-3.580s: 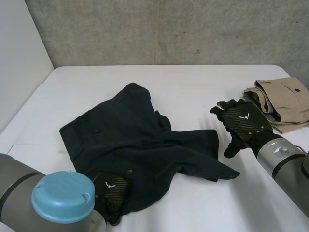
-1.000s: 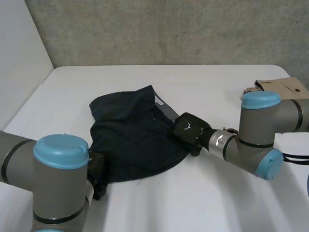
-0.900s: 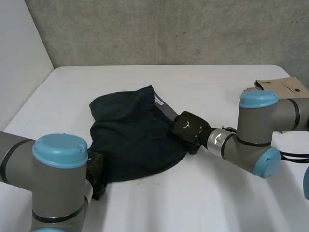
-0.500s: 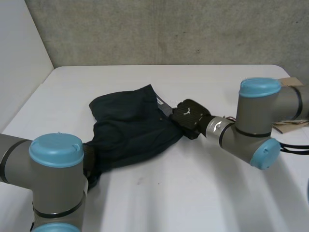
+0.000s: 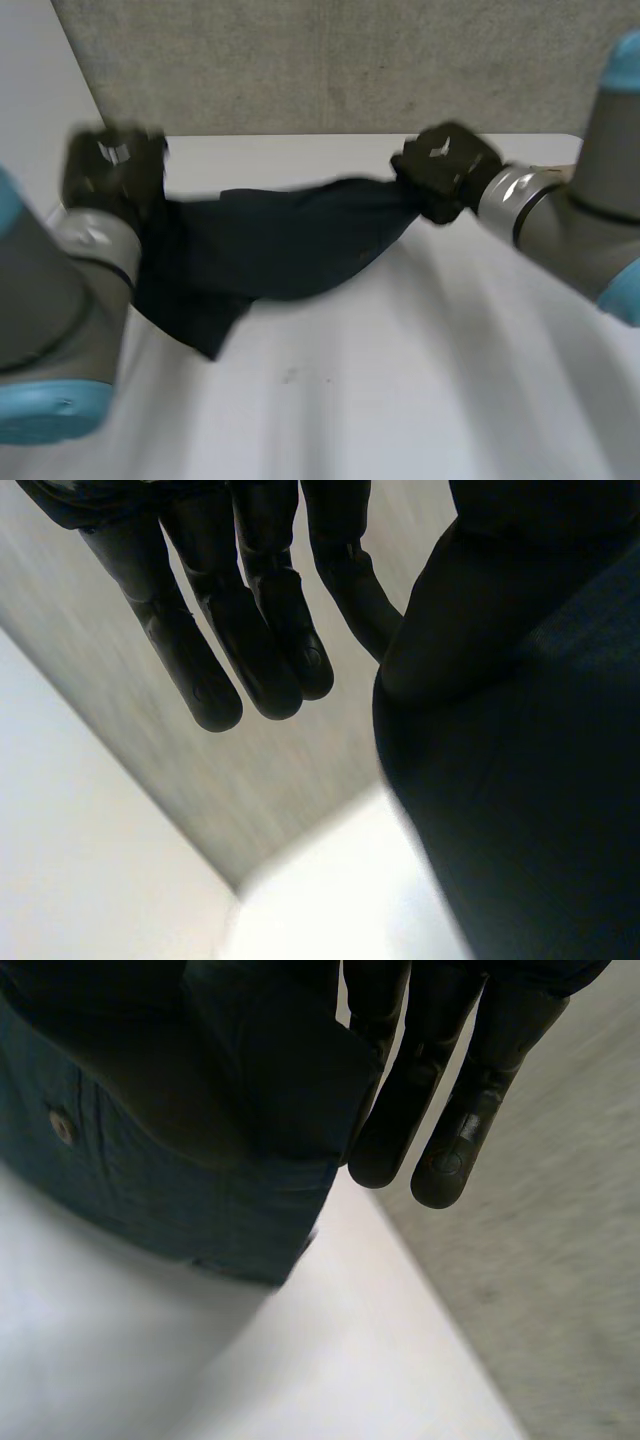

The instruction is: Fold the laundry.

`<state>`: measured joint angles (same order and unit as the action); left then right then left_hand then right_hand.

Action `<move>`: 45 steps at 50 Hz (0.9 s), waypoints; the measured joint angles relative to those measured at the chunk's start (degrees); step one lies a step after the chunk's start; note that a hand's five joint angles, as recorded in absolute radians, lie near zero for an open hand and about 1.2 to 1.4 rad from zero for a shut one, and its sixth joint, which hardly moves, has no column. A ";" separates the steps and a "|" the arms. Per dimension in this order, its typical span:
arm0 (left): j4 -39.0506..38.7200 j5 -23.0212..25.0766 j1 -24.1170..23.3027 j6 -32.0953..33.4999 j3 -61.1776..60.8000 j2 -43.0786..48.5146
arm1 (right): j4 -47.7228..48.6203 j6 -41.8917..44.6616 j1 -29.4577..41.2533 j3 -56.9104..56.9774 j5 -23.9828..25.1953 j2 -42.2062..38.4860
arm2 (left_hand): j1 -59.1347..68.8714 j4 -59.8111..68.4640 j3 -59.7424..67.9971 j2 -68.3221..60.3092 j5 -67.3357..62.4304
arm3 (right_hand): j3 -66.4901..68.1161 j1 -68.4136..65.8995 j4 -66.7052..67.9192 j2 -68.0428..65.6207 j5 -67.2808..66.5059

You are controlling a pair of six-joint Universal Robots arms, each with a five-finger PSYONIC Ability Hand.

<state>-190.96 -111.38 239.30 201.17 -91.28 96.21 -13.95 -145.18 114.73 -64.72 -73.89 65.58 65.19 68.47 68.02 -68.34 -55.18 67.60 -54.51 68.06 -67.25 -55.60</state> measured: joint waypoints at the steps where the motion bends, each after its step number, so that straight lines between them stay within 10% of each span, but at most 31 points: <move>1: 0.00 0.00 0.00 0.00 0.00 0.00 | 0.00 0.00 0.00 0.00 0.00 0.00 | 0.00 0.00 0.00 0.00 0.00 | 0.00 0.00 0.00 0.00 0.00; 15: 9.74 6.64 -0.33 3.31 12.50 -10.51 | -9.60 -3.20 -2.92 9.01 -3.02 17.38 | 0.00 0.22 0.08 -0.09 0.00 | 0.00 0.00 0.00 0.00 0.00; 27: 9.59 7.48 0.19 1.52 13.63 3.52 | -9.93 -3.20 -3.55 8.72 -3.18 7.67 | 0.00 0.25 0.29 -0.22 0.00 | 0.00 0.00 0.00 0.00 0.00; 45: -9.73 8.00 0.06 -0.07 53.38 22.18 | 36.00 -18.83 -2.84 23.85 -9.65 -5.58 | 0.00 0.27 0.30 -0.23 0.00 | 0.00 -0.85 0.01 0.00 -0.33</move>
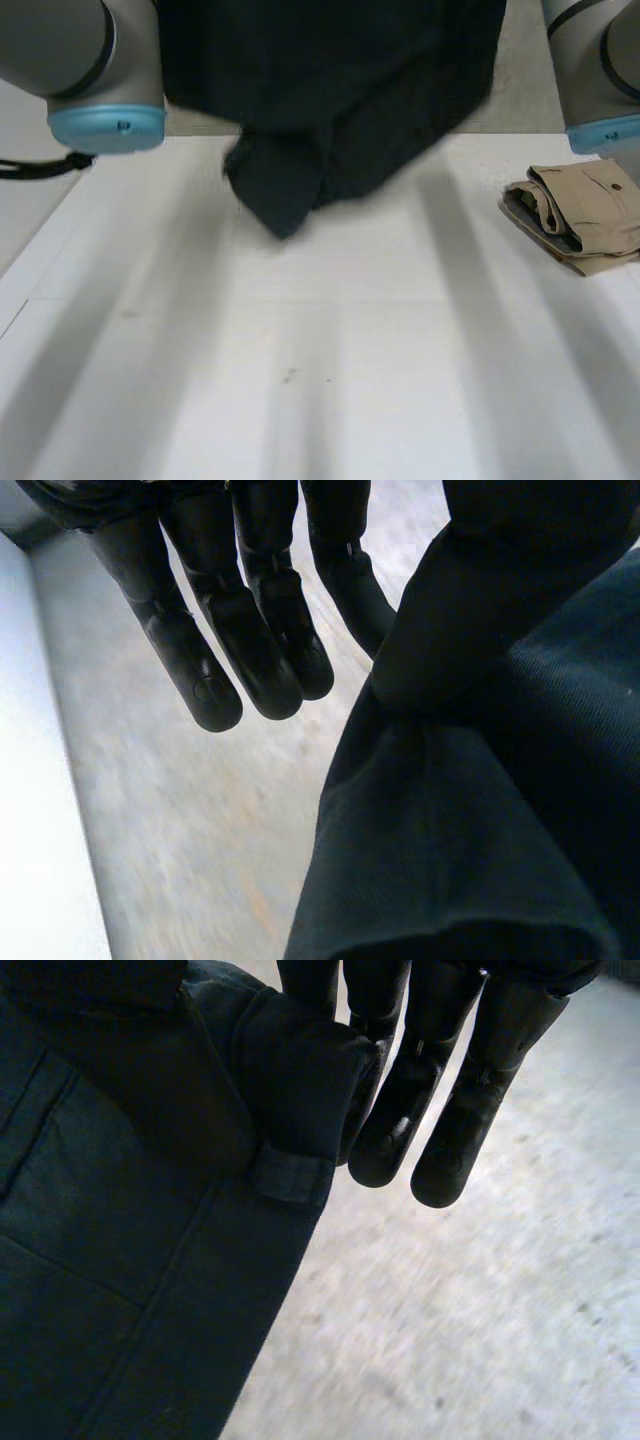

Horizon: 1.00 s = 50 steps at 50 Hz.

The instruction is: Fold the laundry.

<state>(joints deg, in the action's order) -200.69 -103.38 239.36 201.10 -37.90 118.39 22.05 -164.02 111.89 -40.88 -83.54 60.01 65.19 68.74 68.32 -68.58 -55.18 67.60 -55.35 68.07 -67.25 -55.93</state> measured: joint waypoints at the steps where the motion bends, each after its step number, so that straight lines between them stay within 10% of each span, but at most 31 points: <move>1: -1.02 -0.02 -0.04 -0.31 -0.33 -0.33 | 0.99 -0.67 -0.04 -1.03 -0.14 0.65 | 0.00 0.00 0.00 0.00 0.00 | 0.00 0.00 0.00 0.00 -0.21; 19: -2.18 2.39 0.41 -2.51 -43.91 -7.76 | -22.31 5.95 -0.35 -21.63 3.59 0.39 | 0.00 0.00 0.00 -0.01 -1.06 | 0.00 0.00 0.00 0.00 -0.31; 36: 4.23 2.80 -2.02 4.41 -68.23 -12.70 | -25.53 19.65 -0.43 -42.28 4.40 0.45 | 0.00 0.00 0.00 -0.04 -1.07 | 0.00 0.00 0.00 0.00 -0.31; 50: 32.17 4.21 -3.82 12.39 -77.60 -34.66 | -58.78 38.96 -2.75 -57.78 5.24 19.34 | 0.66 0.00 0.00 -0.04 -2.19 | 0.00 0.05 0.00 0.00 -0.32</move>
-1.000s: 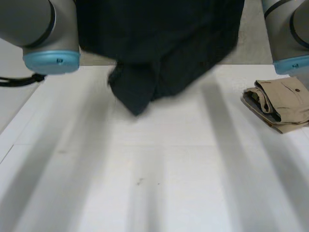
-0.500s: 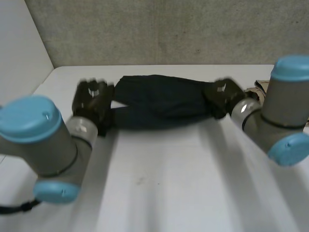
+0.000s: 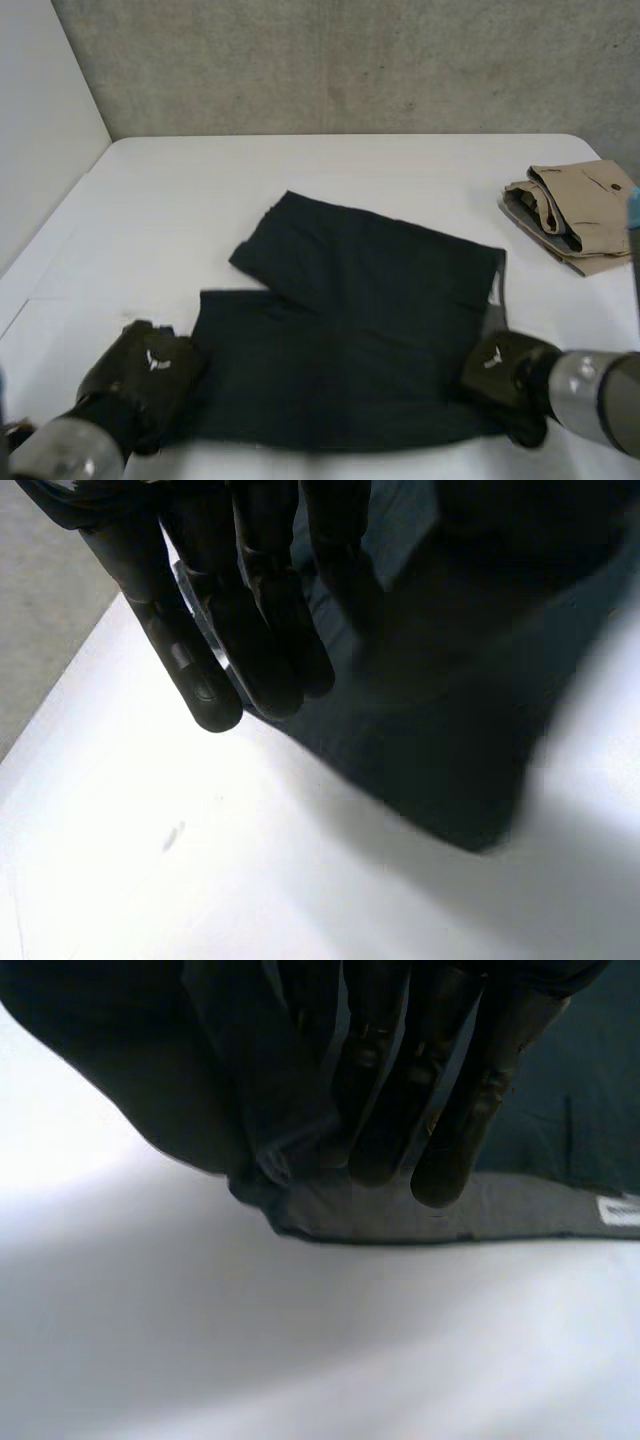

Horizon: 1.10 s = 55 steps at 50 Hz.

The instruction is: Fold the laundry.

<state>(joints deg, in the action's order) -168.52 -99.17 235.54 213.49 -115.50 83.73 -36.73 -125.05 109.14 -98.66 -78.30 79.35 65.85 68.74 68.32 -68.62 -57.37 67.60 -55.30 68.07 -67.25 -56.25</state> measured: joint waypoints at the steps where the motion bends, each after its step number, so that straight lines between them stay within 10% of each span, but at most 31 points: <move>1: 0.52 0.25 -0.17 0.59 -0.07 -0.52 | -0.23 0.24 -0.18 -0.23 0.16 0.35 | 0.01 0.00 0.00 0.00 -0.13 | 0.00 0.00 0.00 0.00 0.00; 8: -4.05 1.98 -0.87 5.50 1.80 1.42 | 3.67 -2.81 -1.20 0.16 1.21 1.52 | 0.02 0.00 0.01 0.00 -0.23 | 0.00 -0.06 0.00 0.00 0.00; 19: -26.59 0.59 -0.98 7.91 24.30 28.67 | 22.90 -13.87 -0.94 5.32 -4.30 -6.52 | 0.02 0.01 0.06 -0.06 -0.23 | 0.00 -0.06 0.00 0.00 0.00; 24: -22.22 -1.89 -2.44 6.62 29.04 33.60 | 25.87 -15.52 -0.76 4.64 -5.58 -7.57 | -8.42 -7.15 -8.25 8.26 6.85 | 0.00 -0.06 0.00 0.00 0.00; 28: -16.84 -3.28 -3.73 2.63 27.29 30.98 | 28.11 -17.51 -1.05 3.39 -5.22 -7.73 | -49.27 -49.14 -48.08 48.76 48.07 | 0.00 -0.06 0.00 0.00 0.00; 40: -2.55 -3.48 -2.62 -15.08 20.19 17.28 | 29.10 -18.68 -1.29 0.65 -2.50 -7.44 | -49.54 -51.87 -50.94 51.47 50.74 | 0.00 -0.06 0.00 0.00 -0.82; 55: 5.83 -2.94 -1.54 -19.91 13.76 15.90 | 29.07 -18.56 -1.39 0.00 -2.49 -7.08 | -49.27 -51.49 -50.67 51.17 50.17 | 0.00 -0.06 0.00 0.00 -0.89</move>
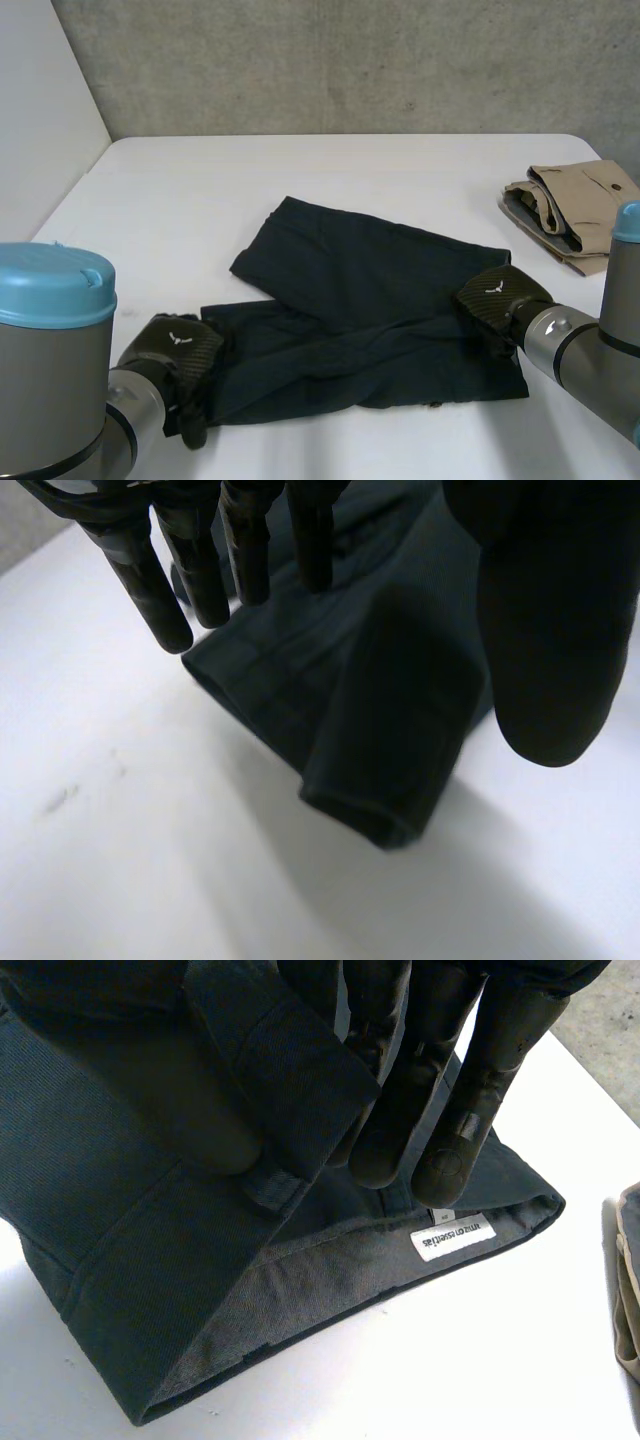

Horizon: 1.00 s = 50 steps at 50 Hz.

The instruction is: Fold the laundry.

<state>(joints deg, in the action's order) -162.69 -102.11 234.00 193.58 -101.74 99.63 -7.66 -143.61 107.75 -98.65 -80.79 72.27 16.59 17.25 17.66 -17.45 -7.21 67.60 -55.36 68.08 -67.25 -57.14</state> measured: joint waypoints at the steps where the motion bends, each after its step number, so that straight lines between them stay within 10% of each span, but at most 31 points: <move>1: -0.12 -0.01 0.17 0.05 -0.31 0.10 | 0.00 0.00 -0.01 0.00 -0.01 0.01 | 0.48 0.32 0.25 -0.29 -0.41 | 0.00 0.00 0.00 0.00 0.00; 9: -4.69 -0.24 1.55 0.99 -0.19 3.80 | -0.03 0.05 -0.06 -0.21 -0.06 0.23 | 49.88 47.50 46.70 -47.27 -46.80 | 0.00 0.00 0.00 0.00 -0.01; 25: -27.03 -0.27 0.81 15.96 30.68 25.30 | 6.78 -0.14 0.07 4.18 -1.94 -0.61 | 49.88 51.28 50.42 -51.04 -48.13 | 0.00 0.00 0.00 0.00 -0.01; 48: -28.15 4.64 0.84 21.28 78.99 63.31 | 23.94 3.21 0.44 18.13 -17.00 -19.13 | 49.84 50.47 50.01 -50.31 -48.14 | 0.00 0.00 0.02 0.00 -0.01; 50: -28.17 4.88 0.77 21.44 79.88 64.30 | 24.25 3.45 0.29 18.74 -17.87 -20.27 | 34.57 35.80 35.54 -34.53 -35.91 | -2.69 0.54 -3.09 2.40 2.21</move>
<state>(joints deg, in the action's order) -190.87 -97.23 234.77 215.02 -21.86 163.93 16.59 -140.16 108.04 -79.92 -98.66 51.99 51.15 53.05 53.19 -51.98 -43.12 64.91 -54.81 64.98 -64.85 -54.93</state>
